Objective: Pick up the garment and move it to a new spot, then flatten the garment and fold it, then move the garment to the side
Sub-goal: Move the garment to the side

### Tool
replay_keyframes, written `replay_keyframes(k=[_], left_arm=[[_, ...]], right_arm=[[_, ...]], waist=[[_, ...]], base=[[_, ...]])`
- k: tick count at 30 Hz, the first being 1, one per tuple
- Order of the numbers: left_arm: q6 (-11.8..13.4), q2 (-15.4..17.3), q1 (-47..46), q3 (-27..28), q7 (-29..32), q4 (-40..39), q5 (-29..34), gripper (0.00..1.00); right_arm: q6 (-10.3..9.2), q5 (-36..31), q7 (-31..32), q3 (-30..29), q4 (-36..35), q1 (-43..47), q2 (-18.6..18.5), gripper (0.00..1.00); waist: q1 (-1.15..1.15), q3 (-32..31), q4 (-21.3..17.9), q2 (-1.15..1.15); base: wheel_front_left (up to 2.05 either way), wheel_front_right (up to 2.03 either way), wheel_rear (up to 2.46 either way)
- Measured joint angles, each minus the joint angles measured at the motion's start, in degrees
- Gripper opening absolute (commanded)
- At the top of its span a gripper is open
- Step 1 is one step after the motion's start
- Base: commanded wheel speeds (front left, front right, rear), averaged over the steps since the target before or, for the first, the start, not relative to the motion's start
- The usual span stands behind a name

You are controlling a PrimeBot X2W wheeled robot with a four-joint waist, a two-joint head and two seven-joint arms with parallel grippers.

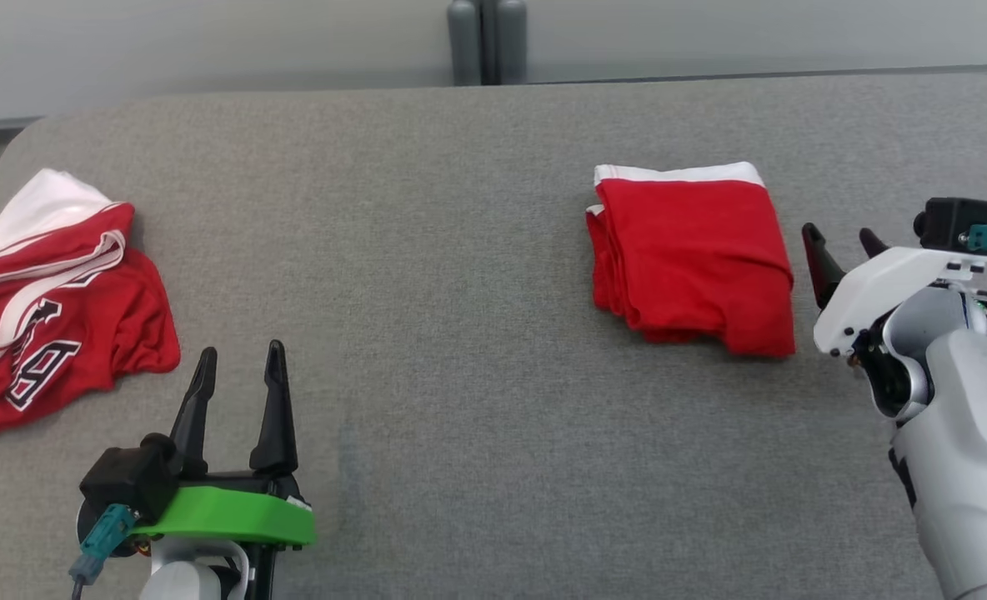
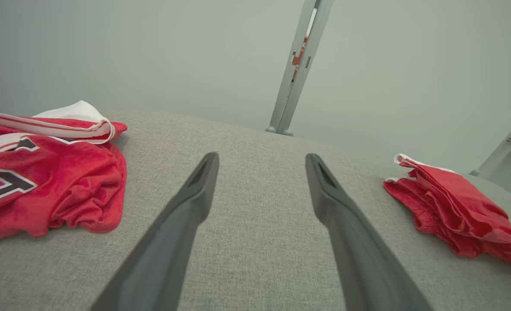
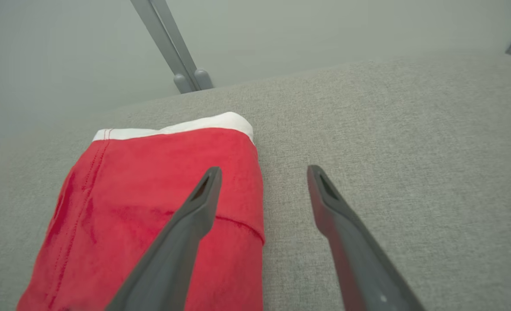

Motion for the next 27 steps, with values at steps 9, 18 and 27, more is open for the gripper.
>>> replay_keyframes(k=[9, 18, 27], left_arm=[[0.0, 0.02, -1.05, -0.3, 0.0, -0.65, -0.6, 1.0], [0.0, 0.02, -1.65, -0.65, 0.0, -0.79, -0.55, 1.0], [0.0, 0.01, -1.99, -0.49, 0.0, -2.78, 0.36, 1.0]], right_arm=[[-0.01, -3.36, 3.47, -2.67, 4.58, -3.05, 0.6, 1.0], [-0.19, -6.27, 7.99, -1.77, 8.32, -3.85, 1.79, 0.53], [0.08, -9.12, 11.62, 13.96, 3.53, -5.3, -4.82, 0.0]], waist=[[0.0, 4.92, 4.19, 0.0], [0.0, 7.66, 5.59, 0.0], [0.0, 8.12, 1.7, 0.0]], base=[[0.0, 0.0, 0.0], [0.0, 0.0, 0.0], [0.0, 0.0, 0.0]])
